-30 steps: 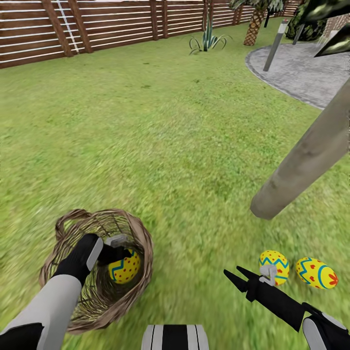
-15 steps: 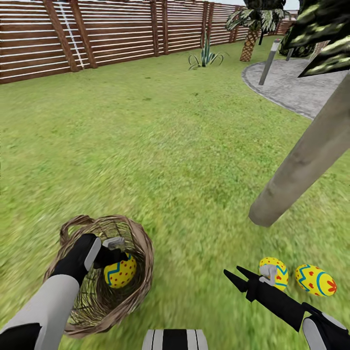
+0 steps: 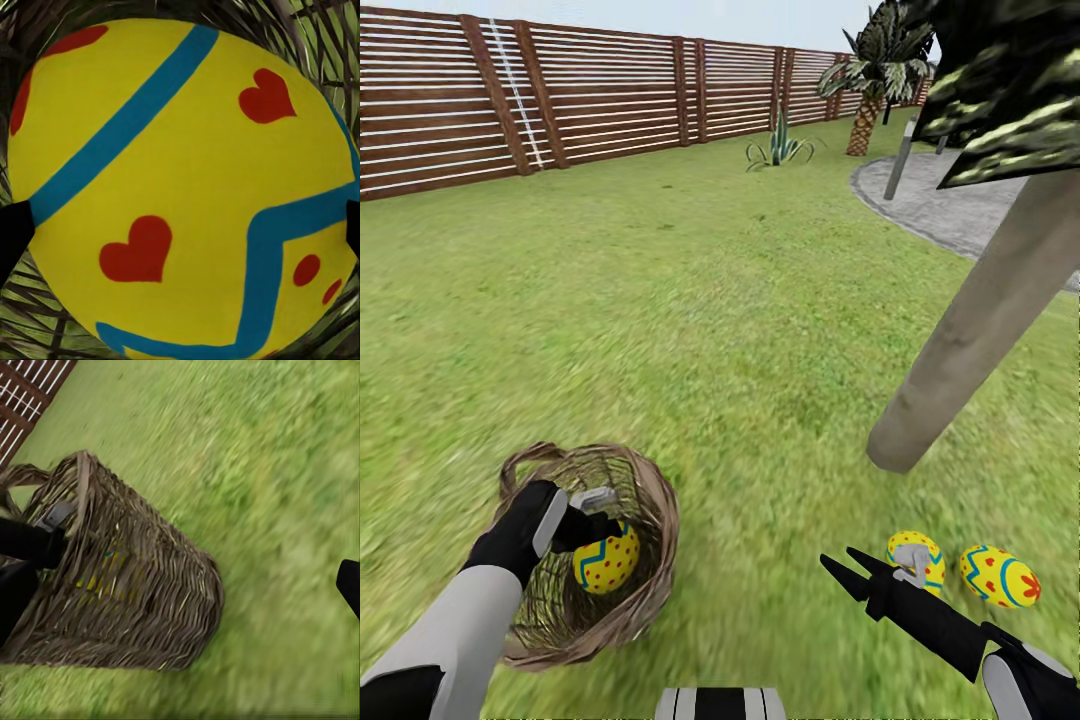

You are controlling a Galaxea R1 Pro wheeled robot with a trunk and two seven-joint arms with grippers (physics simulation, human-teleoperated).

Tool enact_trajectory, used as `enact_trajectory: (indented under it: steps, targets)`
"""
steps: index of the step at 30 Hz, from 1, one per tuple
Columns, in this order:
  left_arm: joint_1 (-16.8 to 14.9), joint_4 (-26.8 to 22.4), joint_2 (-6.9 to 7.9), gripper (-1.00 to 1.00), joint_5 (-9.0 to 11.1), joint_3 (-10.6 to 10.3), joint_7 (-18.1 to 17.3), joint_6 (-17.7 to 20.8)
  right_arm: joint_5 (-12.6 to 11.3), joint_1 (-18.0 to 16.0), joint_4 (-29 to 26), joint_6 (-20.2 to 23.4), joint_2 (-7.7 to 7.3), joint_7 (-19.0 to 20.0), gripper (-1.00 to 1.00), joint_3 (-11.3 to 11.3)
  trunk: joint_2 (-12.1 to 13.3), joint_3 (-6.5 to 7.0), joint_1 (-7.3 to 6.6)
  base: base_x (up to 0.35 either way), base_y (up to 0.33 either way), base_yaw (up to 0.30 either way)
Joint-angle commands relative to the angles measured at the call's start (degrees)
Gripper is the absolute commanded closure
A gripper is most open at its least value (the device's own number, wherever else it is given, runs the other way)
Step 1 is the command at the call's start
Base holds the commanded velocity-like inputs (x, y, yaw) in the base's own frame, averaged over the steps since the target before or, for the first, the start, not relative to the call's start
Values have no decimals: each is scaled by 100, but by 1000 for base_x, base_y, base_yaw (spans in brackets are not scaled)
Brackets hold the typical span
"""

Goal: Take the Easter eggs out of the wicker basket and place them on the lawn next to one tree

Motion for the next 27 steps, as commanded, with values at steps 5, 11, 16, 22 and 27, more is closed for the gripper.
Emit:
enact_trajectory:
  steps: [5,11,16,22,27]
  targets:
    - [-2,-11,-1,100,-9,10,-24,24,-36,-2,0,43,0,6,-100,-4,5,107,-15,-36,0,0]
    - [-2,-15,-9,100,-4,10,-24,24,-36,-2,0,44,0,6,-100,-4,13,240,-30,-98,0,0]
    - [-2,-21,-8,100,-4,10,-24,24,-36,-2,5,44,0,6,-100,0,20,351,-43,-64,0,0]
    - [-2,-24,-10,100,-4,10,-24,24,-36,-2,21,44,0,5,-100,4,28,484,-59,-93,0,0]
    - [-2,-59,-10,100,3,6,-24,24,-36,-2,26,44,0,6,-100,4,35,595,-72,-13,0,0]
